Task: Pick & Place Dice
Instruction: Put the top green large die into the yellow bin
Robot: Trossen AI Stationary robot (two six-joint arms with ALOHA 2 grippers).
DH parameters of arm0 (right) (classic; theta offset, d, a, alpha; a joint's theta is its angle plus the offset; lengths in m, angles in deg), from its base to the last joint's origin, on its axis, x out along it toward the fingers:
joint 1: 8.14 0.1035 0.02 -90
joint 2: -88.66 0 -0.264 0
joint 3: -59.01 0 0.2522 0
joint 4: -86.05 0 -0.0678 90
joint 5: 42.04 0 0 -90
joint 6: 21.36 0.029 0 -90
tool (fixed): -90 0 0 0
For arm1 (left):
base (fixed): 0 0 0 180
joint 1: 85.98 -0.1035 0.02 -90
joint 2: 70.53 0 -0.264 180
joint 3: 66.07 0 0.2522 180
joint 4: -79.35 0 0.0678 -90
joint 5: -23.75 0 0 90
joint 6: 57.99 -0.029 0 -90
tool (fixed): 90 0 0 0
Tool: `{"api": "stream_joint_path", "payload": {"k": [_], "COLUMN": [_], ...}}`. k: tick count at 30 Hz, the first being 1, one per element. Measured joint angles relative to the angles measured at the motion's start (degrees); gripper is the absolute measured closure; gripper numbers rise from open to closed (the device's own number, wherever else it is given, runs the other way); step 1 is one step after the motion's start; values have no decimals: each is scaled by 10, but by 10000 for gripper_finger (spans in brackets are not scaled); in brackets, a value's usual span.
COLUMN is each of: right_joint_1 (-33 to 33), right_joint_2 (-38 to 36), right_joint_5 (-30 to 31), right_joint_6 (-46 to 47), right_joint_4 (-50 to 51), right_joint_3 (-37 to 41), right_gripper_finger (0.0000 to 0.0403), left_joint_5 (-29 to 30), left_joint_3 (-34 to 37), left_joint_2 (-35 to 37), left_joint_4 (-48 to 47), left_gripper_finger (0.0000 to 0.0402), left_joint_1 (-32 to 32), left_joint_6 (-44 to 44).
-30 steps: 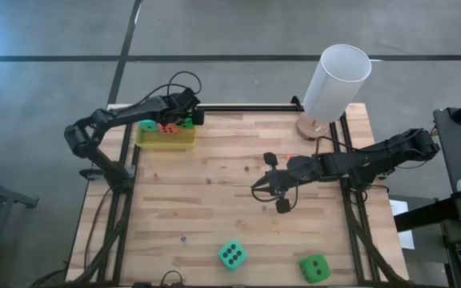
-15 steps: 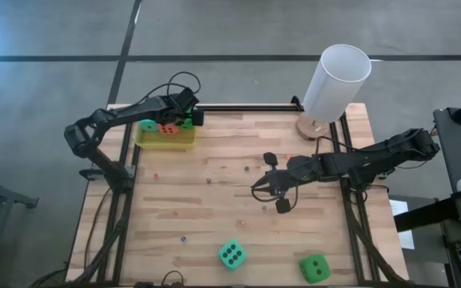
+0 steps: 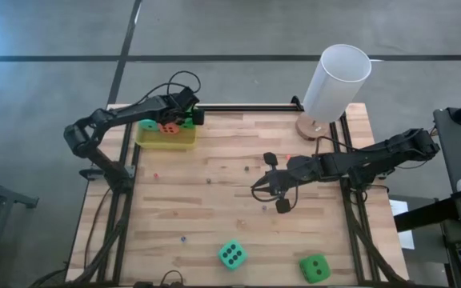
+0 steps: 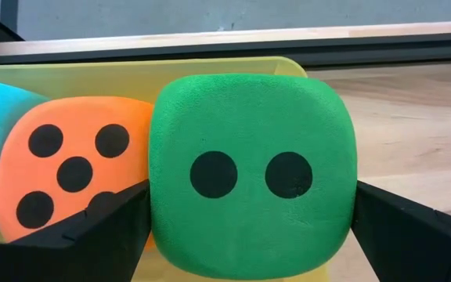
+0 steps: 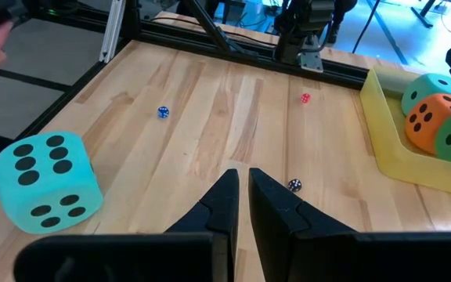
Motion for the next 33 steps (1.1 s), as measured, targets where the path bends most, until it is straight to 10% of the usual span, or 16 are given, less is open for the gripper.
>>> {"api": "stream_joint_path", "payload": {"k": [33], "right_joint_1": [0], "right_joint_2": [0], "right_joint_5": [0], "right_joint_6": [0], "right_joint_4": [0], "right_joint_3": [0], "right_gripper_finger": [374], "left_joint_5": [85], "left_joint_3": [7], "left_joint_2": [7], "left_joint_4": [0], "left_gripper_finger": [4], "left_joint_1": [20], "left_joint_6": [-19]}}
